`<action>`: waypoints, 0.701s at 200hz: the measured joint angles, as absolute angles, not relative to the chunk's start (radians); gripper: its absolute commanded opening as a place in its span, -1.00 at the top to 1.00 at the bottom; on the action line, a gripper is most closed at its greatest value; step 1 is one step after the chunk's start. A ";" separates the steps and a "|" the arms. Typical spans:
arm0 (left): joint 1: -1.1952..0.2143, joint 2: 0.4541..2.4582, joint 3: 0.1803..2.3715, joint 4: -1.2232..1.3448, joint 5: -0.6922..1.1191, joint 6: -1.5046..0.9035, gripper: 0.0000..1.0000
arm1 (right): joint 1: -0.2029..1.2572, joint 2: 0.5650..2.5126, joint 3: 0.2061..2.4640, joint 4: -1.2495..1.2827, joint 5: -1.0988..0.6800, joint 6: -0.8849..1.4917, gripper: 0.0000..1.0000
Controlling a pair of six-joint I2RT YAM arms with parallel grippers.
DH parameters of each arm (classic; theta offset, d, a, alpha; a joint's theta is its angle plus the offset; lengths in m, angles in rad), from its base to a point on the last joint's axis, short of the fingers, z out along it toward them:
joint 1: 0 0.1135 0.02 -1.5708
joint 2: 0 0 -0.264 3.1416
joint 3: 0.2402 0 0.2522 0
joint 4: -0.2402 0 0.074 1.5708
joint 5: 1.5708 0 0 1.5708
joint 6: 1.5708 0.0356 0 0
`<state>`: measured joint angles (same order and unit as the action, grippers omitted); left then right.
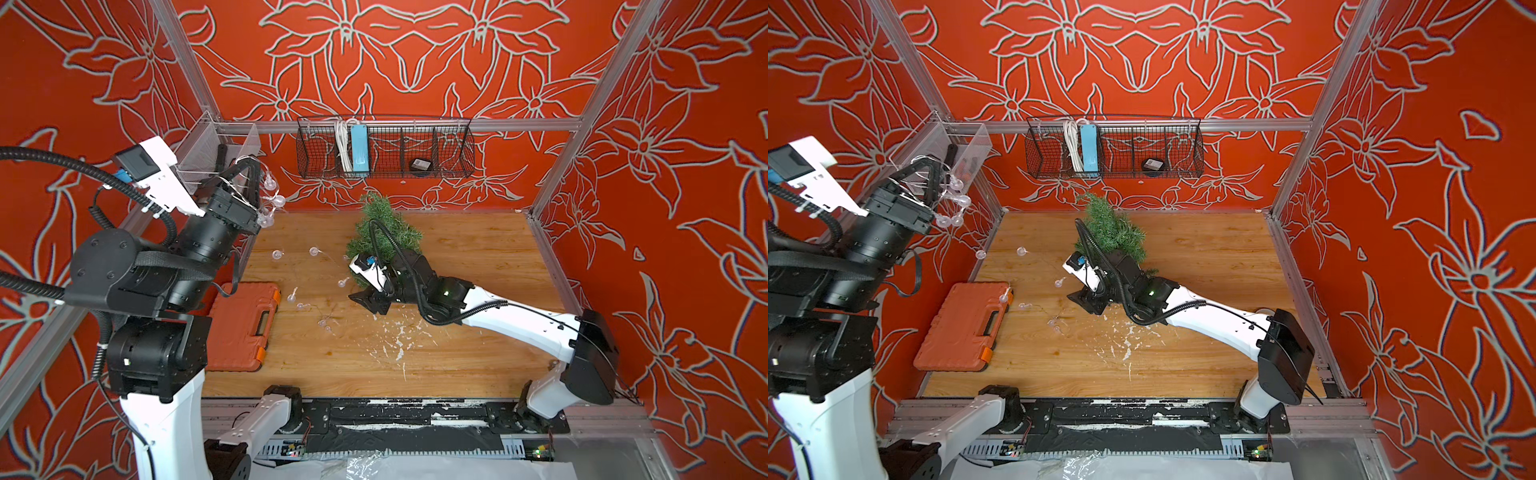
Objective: Remove string lights from the small christmas tree
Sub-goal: Remove the light string from the Christmas tree.
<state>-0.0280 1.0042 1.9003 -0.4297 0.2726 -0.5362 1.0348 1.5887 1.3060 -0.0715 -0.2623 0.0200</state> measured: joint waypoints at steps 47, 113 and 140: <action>-0.028 1.009 1.904 -0.428 0.294 -0.549 1.00 | 1.035 1.562 1.271 -0.043 -0.270 0.025 1.00; -0.028 1.026 1.861 -0.385 0.339 -0.578 1.00 | 1.035 1.204 1.073 -0.098 -0.174 0.056 1.00; -0.028 1.050 1.853 -0.369 0.355 -0.590 1.00 | 1.034 1.044 1.085 -0.142 -0.069 0.047 1.00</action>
<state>-0.0280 1.0504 1.8534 -0.3691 0.3553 -0.5900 1.0344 1.0439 1.0851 -0.1425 -0.0689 0.0467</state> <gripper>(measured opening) 0.047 0.049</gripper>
